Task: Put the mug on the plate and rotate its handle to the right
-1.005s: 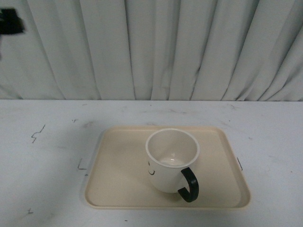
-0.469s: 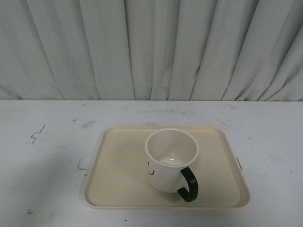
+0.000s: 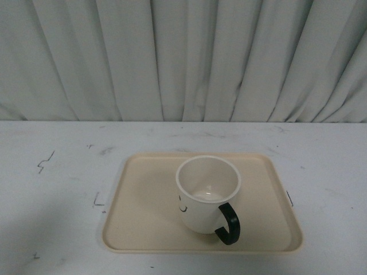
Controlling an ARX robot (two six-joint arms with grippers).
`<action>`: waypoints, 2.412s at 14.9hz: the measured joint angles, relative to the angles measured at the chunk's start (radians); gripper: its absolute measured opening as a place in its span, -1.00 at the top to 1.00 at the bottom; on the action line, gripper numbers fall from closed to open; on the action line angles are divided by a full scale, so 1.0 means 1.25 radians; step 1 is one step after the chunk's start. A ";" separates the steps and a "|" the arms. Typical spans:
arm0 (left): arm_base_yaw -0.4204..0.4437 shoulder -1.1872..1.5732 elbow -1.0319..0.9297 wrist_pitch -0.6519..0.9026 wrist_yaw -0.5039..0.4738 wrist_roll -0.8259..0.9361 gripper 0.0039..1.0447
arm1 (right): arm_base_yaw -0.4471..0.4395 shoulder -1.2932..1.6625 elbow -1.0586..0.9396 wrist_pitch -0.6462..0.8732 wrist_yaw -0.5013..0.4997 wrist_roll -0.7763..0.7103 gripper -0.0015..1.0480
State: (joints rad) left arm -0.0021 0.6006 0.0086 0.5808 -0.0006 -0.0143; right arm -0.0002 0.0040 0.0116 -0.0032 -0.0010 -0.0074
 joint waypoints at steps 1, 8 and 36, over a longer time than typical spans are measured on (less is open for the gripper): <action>0.000 -0.032 0.000 -0.026 0.000 0.000 0.97 | 0.000 0.000 0.000 0.000 0.000 0.000 -0.87; 0.000 -0.203 0.000 -0.185 0.000 0.000 0.97 | 0.000 0.000 0.000 0.000 0.000 0.000 -0.87; 0.001 -0.474 0.000 -0.468 0.001 0.001 -0.88 | 0.295 1.597 0.951 -0.169 -0.125 0.144 -0.79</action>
State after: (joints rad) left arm -0.0010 0.0082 0.0086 -0.0036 0.0002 -0.0132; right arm 0.3691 2.0003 1.2007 -0.2146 -0.1570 0.1726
